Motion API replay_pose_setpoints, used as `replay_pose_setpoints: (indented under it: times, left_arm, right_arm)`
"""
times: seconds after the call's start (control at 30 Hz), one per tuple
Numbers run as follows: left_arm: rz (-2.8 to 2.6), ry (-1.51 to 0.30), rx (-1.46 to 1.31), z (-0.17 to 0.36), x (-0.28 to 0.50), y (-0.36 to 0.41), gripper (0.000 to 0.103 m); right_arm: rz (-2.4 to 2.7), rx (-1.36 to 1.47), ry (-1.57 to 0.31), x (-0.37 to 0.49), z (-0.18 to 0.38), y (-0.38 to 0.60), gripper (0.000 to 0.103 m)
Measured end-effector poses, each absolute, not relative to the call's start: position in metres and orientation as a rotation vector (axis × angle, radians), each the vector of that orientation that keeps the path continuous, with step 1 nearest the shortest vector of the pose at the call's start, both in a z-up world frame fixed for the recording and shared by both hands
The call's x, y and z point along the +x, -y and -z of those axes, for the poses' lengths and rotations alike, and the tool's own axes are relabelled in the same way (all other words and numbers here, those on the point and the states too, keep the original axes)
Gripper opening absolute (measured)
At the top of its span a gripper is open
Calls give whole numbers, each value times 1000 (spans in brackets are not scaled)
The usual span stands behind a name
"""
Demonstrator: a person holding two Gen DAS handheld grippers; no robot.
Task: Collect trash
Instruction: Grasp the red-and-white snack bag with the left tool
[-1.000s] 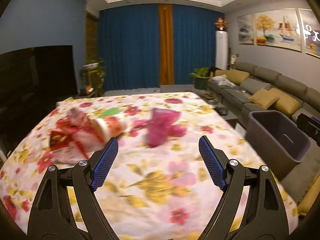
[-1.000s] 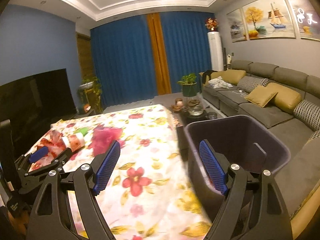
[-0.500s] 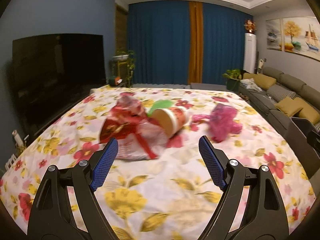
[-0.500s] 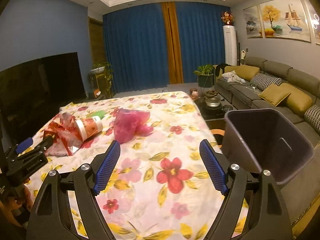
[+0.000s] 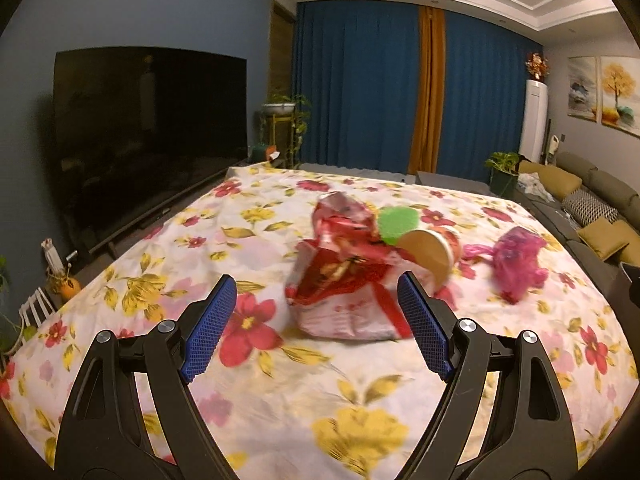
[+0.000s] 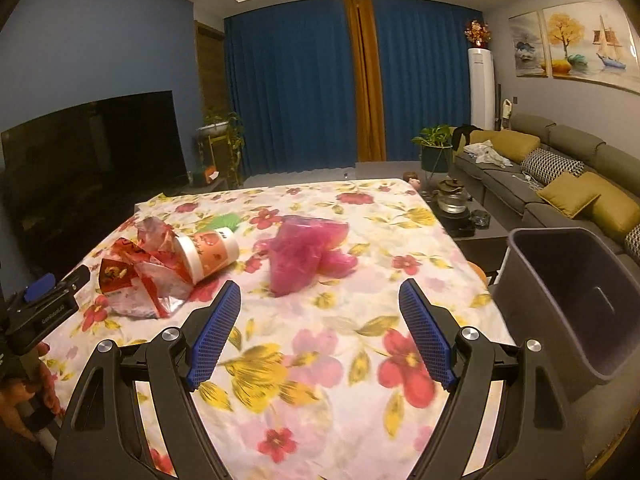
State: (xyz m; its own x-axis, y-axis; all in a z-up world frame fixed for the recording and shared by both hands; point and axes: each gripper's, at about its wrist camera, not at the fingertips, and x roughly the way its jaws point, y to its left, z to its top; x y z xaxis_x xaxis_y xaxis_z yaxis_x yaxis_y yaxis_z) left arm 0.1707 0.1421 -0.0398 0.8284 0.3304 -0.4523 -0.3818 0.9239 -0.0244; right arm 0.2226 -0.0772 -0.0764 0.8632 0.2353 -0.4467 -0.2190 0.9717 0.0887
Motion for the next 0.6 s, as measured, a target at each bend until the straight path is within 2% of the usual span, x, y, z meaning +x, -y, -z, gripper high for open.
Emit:
replay_pose_setpoints:
  times: [0.4, 0.5, 0.6]
  left_arm:
    - [-304, -514, -260, 51, 210, -179, 67]
    - [-298, -532, -293, 56, 218, -182, 61]
    - [-316, -566, -287, 64, 226, -181, 51]
  right_arm:
    - [-275, 14, -477, 253, 77, 42, 79]
    - [-283, 19, -492, 262, 79, 38, 79]
    - [-283, 15, -499, 269, 81, 35, 79]
